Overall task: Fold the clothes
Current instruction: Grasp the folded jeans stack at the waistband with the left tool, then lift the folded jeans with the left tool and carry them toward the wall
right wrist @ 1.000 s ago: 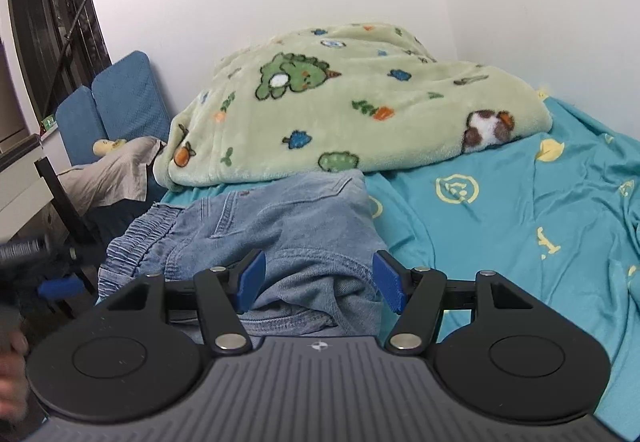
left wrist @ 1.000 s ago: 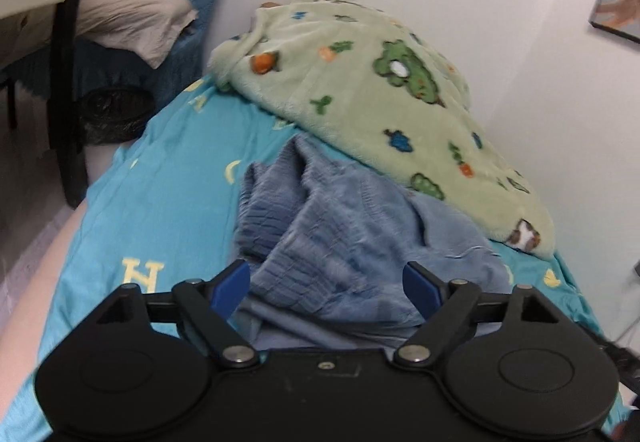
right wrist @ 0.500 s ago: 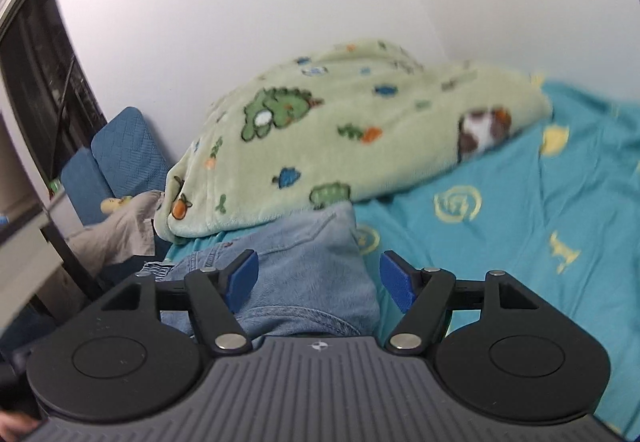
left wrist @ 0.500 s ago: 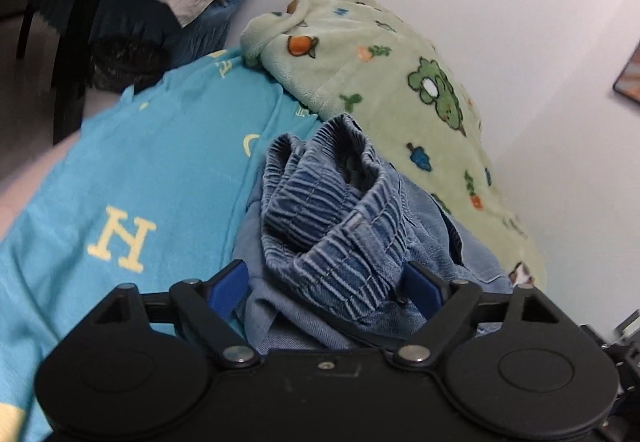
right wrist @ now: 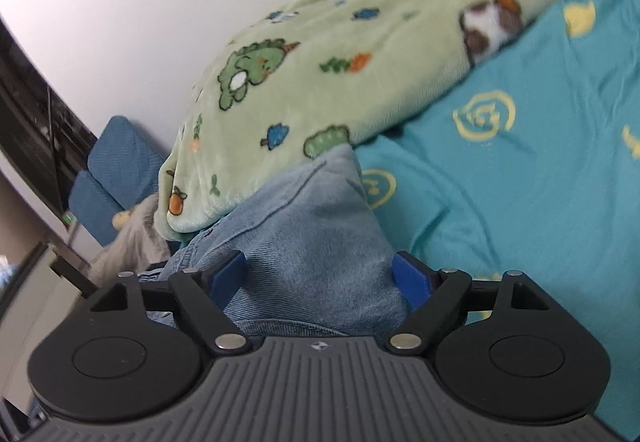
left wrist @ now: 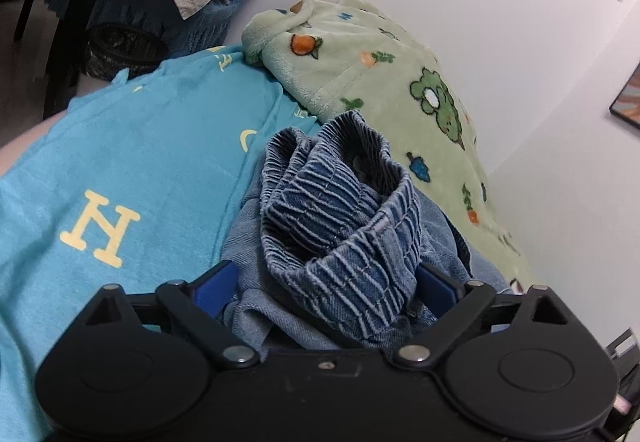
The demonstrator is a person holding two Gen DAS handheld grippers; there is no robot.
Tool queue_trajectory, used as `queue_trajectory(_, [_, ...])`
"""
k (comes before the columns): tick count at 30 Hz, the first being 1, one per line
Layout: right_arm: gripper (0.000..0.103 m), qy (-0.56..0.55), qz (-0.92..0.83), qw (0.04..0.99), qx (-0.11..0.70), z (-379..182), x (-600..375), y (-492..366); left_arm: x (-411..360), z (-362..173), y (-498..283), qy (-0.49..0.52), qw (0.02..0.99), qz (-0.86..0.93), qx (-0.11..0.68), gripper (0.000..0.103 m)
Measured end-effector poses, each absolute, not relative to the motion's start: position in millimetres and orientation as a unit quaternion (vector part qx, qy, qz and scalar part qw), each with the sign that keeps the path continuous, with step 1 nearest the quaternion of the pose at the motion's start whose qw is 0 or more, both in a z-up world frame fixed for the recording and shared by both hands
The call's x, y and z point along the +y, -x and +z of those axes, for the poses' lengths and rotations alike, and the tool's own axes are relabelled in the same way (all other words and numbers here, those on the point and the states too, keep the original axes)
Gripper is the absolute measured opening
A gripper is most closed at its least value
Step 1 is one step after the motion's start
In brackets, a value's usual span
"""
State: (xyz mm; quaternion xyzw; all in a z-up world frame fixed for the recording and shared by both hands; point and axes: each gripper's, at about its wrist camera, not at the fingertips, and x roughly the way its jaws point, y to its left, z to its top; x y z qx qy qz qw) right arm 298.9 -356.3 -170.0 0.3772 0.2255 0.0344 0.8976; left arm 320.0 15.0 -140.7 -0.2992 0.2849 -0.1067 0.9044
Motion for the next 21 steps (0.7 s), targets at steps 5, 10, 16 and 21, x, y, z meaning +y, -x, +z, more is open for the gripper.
queue_trajectory(5, [0.088, -0.394, 0.046, 0.890, 0.227, -176, -355, -308, 16, -143, -323, 0.305, 0.903, -0.100, 0.285, 0.098])
queue_trajectory(10, [0.088, -0.395, 0.044, 0.890, 0.223, -180, -352, -317, 8, -139, -316, 0.276, 0.915, -0.082, 0.283, 0.099])
queue_trajectory(16, [0.089, -0.391, 0.035, 0.891, 0.230, -181, -347, -318, 12, -154, -326, 0.295, 0.899, -0.085, 0.313, 0.103])
queue_trajectory(21, [0.086, -0.395, 0.036, 0.885, 0.243, -189, -345, -321, 10, -151, -328, 0.291, 0.902, -0.093, 0.304, 0.090])
